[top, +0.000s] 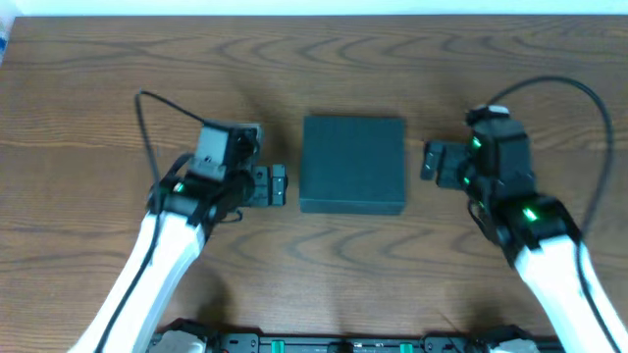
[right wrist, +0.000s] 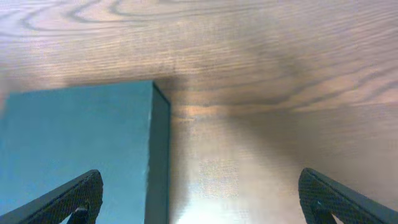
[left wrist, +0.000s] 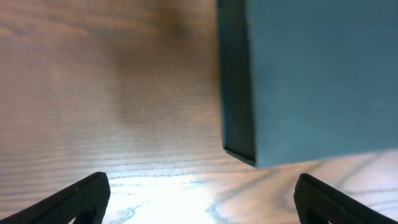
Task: Pack container
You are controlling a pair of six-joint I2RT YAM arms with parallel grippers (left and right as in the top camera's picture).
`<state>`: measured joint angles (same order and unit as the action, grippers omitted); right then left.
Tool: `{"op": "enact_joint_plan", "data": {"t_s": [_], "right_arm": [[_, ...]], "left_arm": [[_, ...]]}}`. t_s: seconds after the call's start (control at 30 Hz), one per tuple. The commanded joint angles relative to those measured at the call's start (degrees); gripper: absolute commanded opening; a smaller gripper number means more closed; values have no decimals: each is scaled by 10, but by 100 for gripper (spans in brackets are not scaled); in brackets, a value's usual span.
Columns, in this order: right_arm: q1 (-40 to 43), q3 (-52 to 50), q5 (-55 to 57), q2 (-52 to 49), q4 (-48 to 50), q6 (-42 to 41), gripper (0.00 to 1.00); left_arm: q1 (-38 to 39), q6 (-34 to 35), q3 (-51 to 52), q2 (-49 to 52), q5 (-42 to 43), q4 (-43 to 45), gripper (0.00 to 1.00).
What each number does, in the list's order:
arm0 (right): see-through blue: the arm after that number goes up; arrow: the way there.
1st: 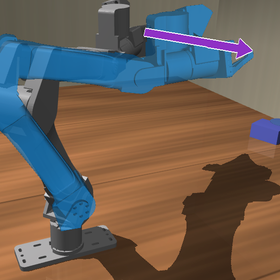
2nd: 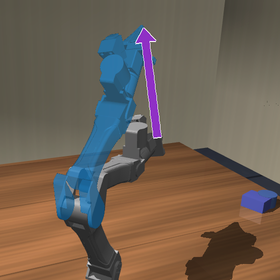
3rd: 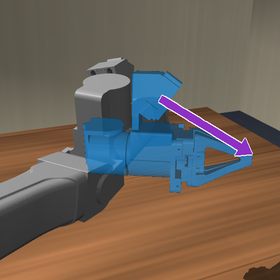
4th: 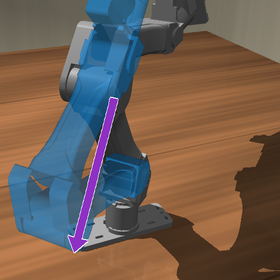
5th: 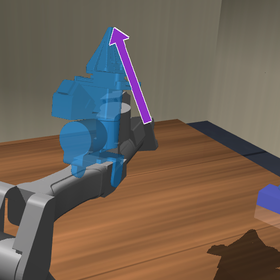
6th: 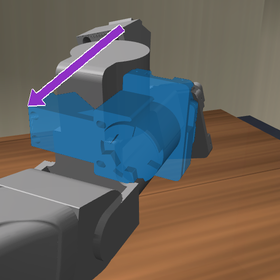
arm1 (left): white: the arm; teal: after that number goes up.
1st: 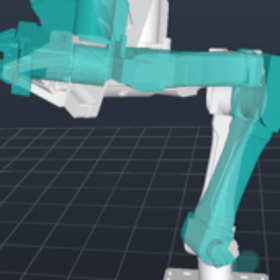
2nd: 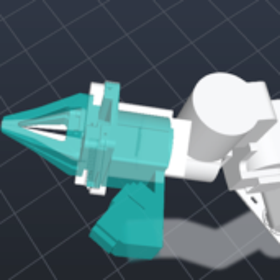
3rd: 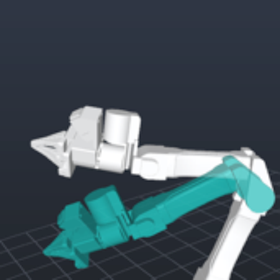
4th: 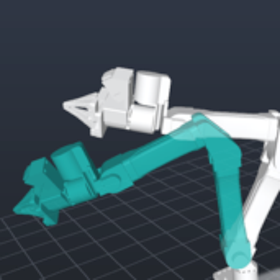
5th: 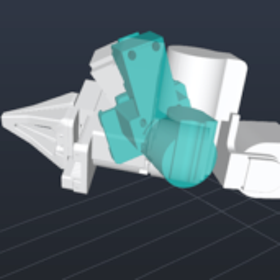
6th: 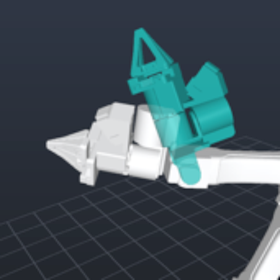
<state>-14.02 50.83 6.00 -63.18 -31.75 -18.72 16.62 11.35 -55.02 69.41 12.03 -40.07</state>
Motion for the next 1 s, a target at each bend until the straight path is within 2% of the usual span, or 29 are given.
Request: {"op": "enact_joint_plan", "data": {"t_s": [0.0,0.13,0.33,0.53,0.97], "right_arm": [[-3,2,2,79,-47,16,99],[-3,2,2,178,-133,17,99],[-3,2,2,325,-241,2,99],[-3,2,-19,421,-288,-25,99],[-3,2,-33,433,-398,-25,99]], "left_arm": [[4,-43,-3,-60,-10,-23,96],[20,-45,-3,-135,-64,-80,95],[31,-23,3,-248,-73,-137,96],[31,-19,5,-313,-93,-155,95],[31,-23,5,-312,-97,-200,95]]}}
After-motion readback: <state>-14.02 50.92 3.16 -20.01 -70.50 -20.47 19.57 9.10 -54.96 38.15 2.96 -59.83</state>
